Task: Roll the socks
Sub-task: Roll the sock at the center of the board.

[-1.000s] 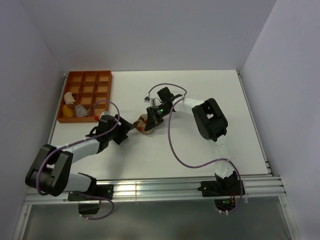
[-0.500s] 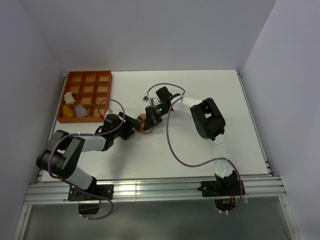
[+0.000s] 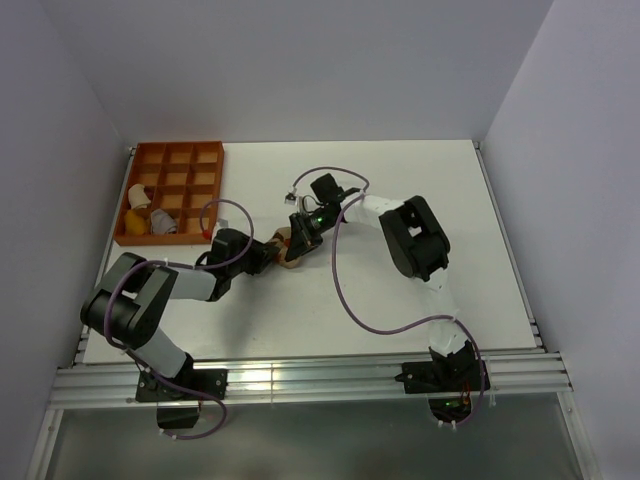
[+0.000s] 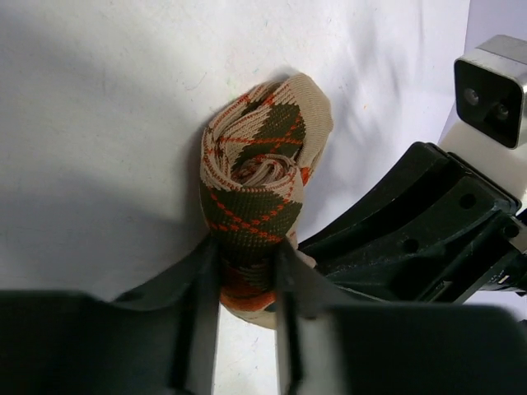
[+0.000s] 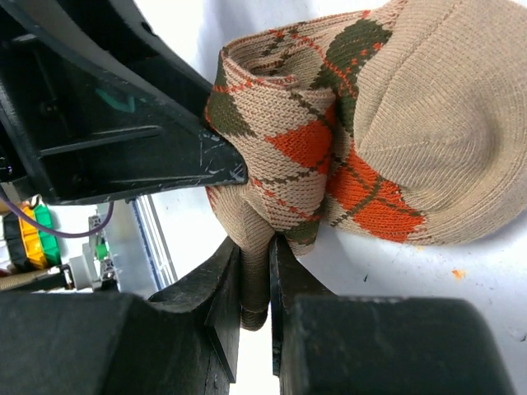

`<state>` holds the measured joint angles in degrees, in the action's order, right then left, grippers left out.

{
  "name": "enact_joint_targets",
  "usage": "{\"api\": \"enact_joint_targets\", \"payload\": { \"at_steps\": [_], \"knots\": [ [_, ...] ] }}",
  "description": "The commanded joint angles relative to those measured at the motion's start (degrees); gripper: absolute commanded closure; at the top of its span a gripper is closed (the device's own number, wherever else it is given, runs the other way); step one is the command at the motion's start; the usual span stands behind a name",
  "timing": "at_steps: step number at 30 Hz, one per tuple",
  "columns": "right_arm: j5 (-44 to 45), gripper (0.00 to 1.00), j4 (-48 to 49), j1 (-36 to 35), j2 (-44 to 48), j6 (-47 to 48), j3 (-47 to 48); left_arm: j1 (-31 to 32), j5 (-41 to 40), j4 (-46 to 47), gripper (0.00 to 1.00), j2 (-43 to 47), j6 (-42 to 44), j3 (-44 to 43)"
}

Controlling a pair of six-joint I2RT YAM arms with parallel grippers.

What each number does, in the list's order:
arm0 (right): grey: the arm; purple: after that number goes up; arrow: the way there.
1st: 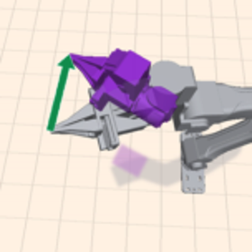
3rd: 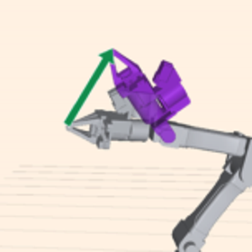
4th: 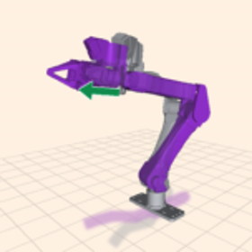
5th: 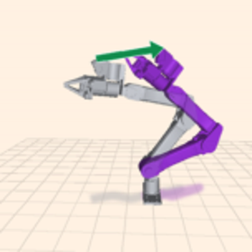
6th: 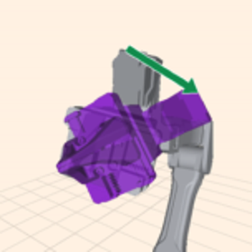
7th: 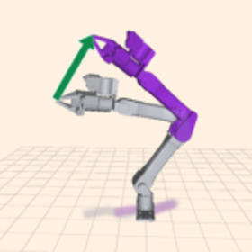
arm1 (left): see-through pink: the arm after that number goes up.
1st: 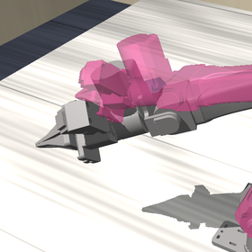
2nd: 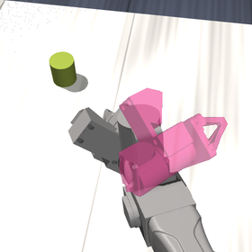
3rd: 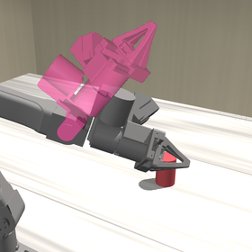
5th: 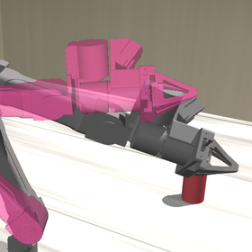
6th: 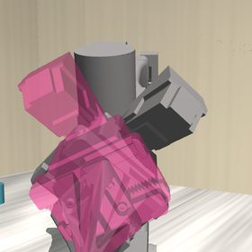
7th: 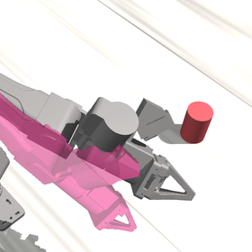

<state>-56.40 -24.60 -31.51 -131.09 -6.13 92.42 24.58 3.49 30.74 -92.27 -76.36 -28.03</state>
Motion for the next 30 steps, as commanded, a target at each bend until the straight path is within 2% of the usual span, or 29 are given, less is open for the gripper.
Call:
{"api": "enact_joint_targets", "payload": {
  "at_steps": [1,2,5,6,9,12,17,20,30],
  "knots": [
    [6.64,0.96,2.71,-0.84,1.35,-0.46,-2.94,0.29,-2.25,-5.16,0.75,-1.51,1.21,-0.09],
    [7.53,0.94,3.24,-0.92,2.14,-0.55,-4.34,0.29,-2.08,-6.64,0.84,-1.42,1.3,-0.35],
    [11.22,0.82,6.57,-1.28,6.18,-0.81,-8.03,0.29,-2.52,-10.16,0.96,-1.07,2.17,-2.11],
    [12.44,0.72,9.11,-1.36,8.98,-1.07,-9.27,0.29,-2.95,-13.48,1.0,-0.72,2.7,-3.33],
    [19.12,0.57,15.34,-2.06,15.84,-1.43,-15.24,0.21,-3.22,-19.9,1.0,-0.37,4.28,-6.32],
    [28.08,0.49,21.33,-3.56,23.05,-0.38,-21.39,0.12,-3.22,-25.18,1.0,-1.24,5.6,-9.58],
    [42.83,0.46,30.11,-8.2,32.28,4.36,-30.0,0.03,-2.17,-29.68,1.0,-2.65,7.18,-12.92],
    [48.12,0.44,34.68,-11.29,34.75,8.13,-33.79,-0.06,-1.55,-30.65,1.0,-3.44,8.15,-14.41],
    [58.77,0.41,41.83,-20.34,32.13,15.97,-36.17,-0.06,0.91,-34.17,1.0,-5.9,10.44,-17.41]
  ]
}}
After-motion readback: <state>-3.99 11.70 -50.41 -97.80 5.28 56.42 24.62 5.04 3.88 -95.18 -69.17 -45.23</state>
